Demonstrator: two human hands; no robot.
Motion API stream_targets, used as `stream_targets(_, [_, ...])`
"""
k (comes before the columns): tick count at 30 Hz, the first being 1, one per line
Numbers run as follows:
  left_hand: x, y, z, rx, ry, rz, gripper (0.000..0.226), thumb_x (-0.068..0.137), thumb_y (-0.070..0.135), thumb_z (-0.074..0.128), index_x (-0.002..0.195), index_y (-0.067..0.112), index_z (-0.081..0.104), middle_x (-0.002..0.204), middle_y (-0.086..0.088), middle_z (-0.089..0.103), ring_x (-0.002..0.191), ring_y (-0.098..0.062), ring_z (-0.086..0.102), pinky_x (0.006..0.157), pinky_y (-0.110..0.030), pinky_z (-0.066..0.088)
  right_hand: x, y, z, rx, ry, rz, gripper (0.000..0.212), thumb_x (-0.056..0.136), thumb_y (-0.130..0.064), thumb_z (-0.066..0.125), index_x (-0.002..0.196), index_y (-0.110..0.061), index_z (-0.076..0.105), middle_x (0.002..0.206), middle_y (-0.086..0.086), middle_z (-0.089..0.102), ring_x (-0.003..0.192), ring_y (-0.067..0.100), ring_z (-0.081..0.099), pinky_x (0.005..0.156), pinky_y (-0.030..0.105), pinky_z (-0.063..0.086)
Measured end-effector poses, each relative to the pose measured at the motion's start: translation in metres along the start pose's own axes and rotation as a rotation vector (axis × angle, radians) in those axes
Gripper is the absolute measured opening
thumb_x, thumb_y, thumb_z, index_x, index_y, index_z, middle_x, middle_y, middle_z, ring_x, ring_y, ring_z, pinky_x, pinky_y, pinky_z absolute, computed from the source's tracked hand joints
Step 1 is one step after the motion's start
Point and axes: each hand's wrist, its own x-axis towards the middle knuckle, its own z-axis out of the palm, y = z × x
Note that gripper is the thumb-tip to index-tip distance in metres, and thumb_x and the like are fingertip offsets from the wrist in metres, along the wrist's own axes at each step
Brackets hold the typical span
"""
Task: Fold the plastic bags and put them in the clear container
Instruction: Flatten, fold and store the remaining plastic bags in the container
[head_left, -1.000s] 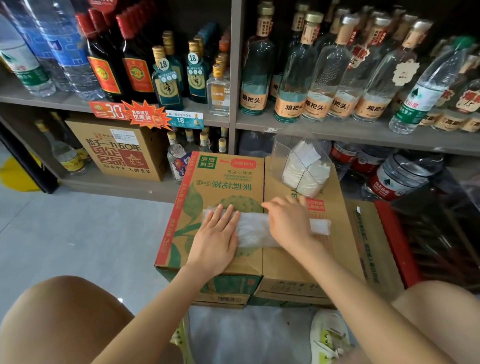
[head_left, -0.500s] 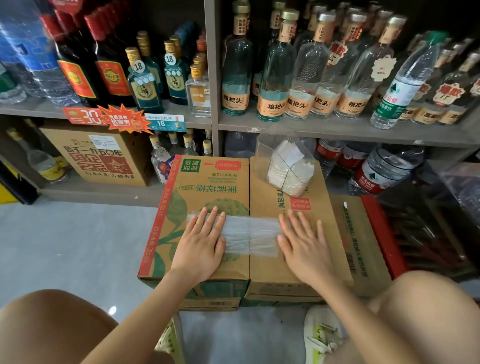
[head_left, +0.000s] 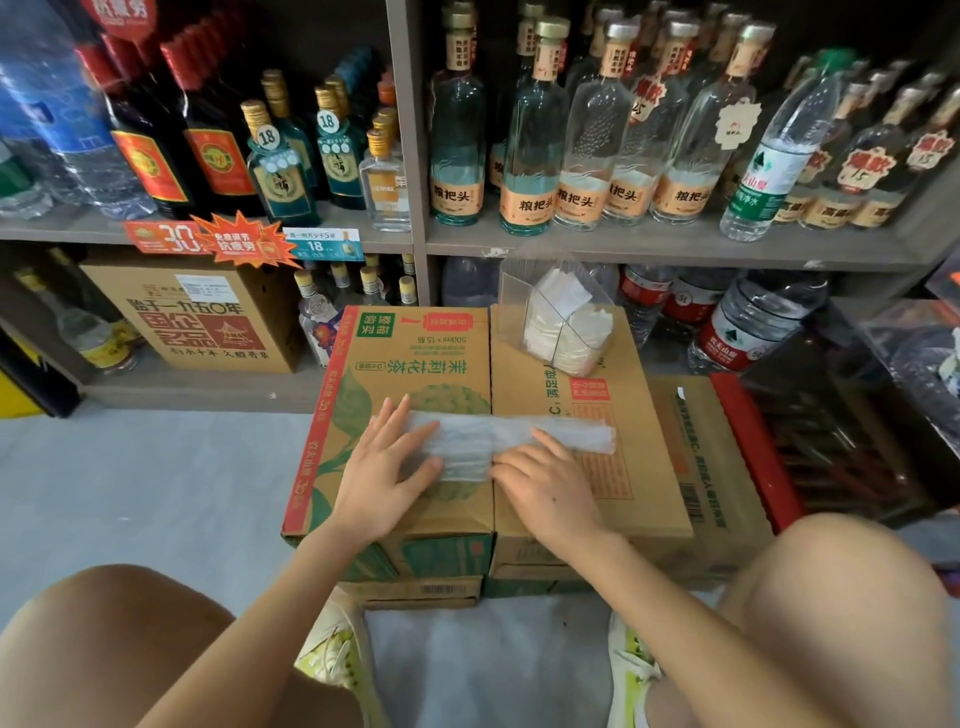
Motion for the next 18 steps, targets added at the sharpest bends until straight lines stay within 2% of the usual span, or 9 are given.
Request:
stream_targets(2, [-0.012, -0.004, -0.006, 0.037, 0.050, 0.115, 0.070, 0.082, 0.076, 0.036, 0.116, 0.025, 0.069, 0.139, 0.008, 0.047, 0.133, -0.012, 0.035, 0.112, -0.035, 0.021, -0.007, -0.003, -0.003, 0.042, 0.039, 0.015, 0.019, 0.068, -0.009, 0.083, 0.082, -0.019, 0.075, 0.084, -0.006, 0.074, 0.078, 0.011, 0.069, 0.103, 0.045, 0.038])
stream_targets(4, [-0.025, -0.009, -0.011, 0.095, 0.052, 0.211, 0.063, 0.085, 0.073, 0.039, 0.101, 0.023, 0.074, 0.114, 0.008, 0.065, 0.110, -0.016, 0.057, 0.097, -0.038, 0.039, -0.016, -0.004, -0.009, 0.079, 0.061, 0.054, 0.006, 0.081, -0.014, 0.072, 0.083, -0.020, 0.073, 0.079, -0.008, 0.073, 0.071, 0.008, 0.067, 0.108, 0.039, 0.036])
stream_targets(5, [-0.030, -0.011, -0.012, 0.120, 0.040, 0.238, 0.058, 0.085, 0.071, 0.043, 0.098, 0.024, 0.074, 0.106, 0.010, 0.068, 0.102, -0.016, 0.061, 0.090, -0.040, 0.043, -0.020, -0.005, -0.014, 0.105, 0.045, 0.095, 0.009, 0.087, -0.018, 0.064, 0.084, -0.021, 0.071, 0.078, -0.010, 0.072, 0.068, 0.007, 0.066, 0.109, 0.038, 0.037])
stream_targets(7, [-0.035, -0.012, -0.015, 0.142, 0.024, 0.232, 0.057, 0.084, 0.071, 0.043, 0.095, 0.026, 0.075, 0.097, 0.013, 0.071, 0.094, -0.011, 0.065, 0.084, -0.039, 0.048, -0.023, -0.008, -0.025, 0.189, -0.003, 0.193, 0.018, 0.094, -0.023, 0.052, 0.091, -0.021, 0.069, 0.080, -0.009, 0.071, 0.072, 0.009, 0.062, 0.102, 0.036, 0.041])
stream_targets(10, [-0.031, -0.006, -0.018, 0.007, 0.051, 0.061, 0.052, 0.086, 0.065, 0.046, 0.094, 0.023, 0.076, 0.091, 0.016, 0.070, 0.085, -0.004, 0.062, 0.077, -0.023, 0.049, -0.011, -0.007, -0.034, 0.357, -0.120, 0.389, 0.018, 0.096, -0.024, 0.053, 0.107, -0.023, 0.067, 0.092, -0.008, 0.071, 0.085, 0.010, 0.055, 0.088, 0.025, 0.037])
stream_targets(12, [-0.025, -0.002, -0.016, -0.052, 0.078, -0.112, 0.033, 0.093, 0.047, 0.052, 0.099, 0.022, 0.073, 0.089, 0.013, 0.068, 0.085, -0.009, 0.061, 0.069, -0.017, 0.044, -0.001, -0.002, -0.029, 0.435, -0.144, 0.470, 0.019, 0.095, -0.025, 0.055, 0.110, -0.023, 0.066, 0.095, -0.010, 0.069, 0.088, 0.009, 0.060, 0.091, 0.031, 0.045])
stream_targets(14, [-0.019, 0.001, -0.012, -0.050, 0.126, -0.256, 0.020, 0.095, 0.035, 0.055, 0.100, 0.023, 0.070, 0.081, 0.007, 0.066, 0.081, -0.015, 0.061, 0.063, -0.020, 0.041, 0.008, 0.003, -0.025, 0.454, -0.177, 0.536, 0.019, 0.094, -0.027, 0.056, 0.110, -0.022, 0.065, 0.094, -0.010, 0.067, 0.091, 0.010, 0.062, 0.092, 0.037, 0.047])
stream_targets(16, [-0.012, 0.004, -0.007, -0.023, 0.139, -0.320, 0.019, 0.095, 0.033, 0.057, 0.103, 0.020, 0.068, 0.077, 0.003, 0.065, 0.075, -0.018, 0.060, 0.058, -0.023, 0.041, 0.012, 0.005, -0.021, 0.404, -0.190, 0.551, 0.019, 0.095, -0.030, 0.055, 0.110, -0.022, 0.064, 0.086, -0.015, 0.062, 0.085, 0.007, 0.059, 0.095, 0.038, 0.044])
stream_targets(18, [-0.007, 0.009, -0.004, 0.018, 0.157, -0.361, 0.024, 0.095, 0.036, 0.056, 0.107, 0.017, 0.066, 0.076, -0.002, 0.066, 0.069, -0.021, 0.059, 0.054, -0.025, 0.038, 0.011, 0.005, -0.015, 0.329, -0.170, 0.545, 0.020, 0.095, -0.030, 0.054, 0.111, -0.022, 0.064, 0.075, -0.020, 0.053, 0.070, -0.003, 0.049, 0.098, 0.035, 0.038])
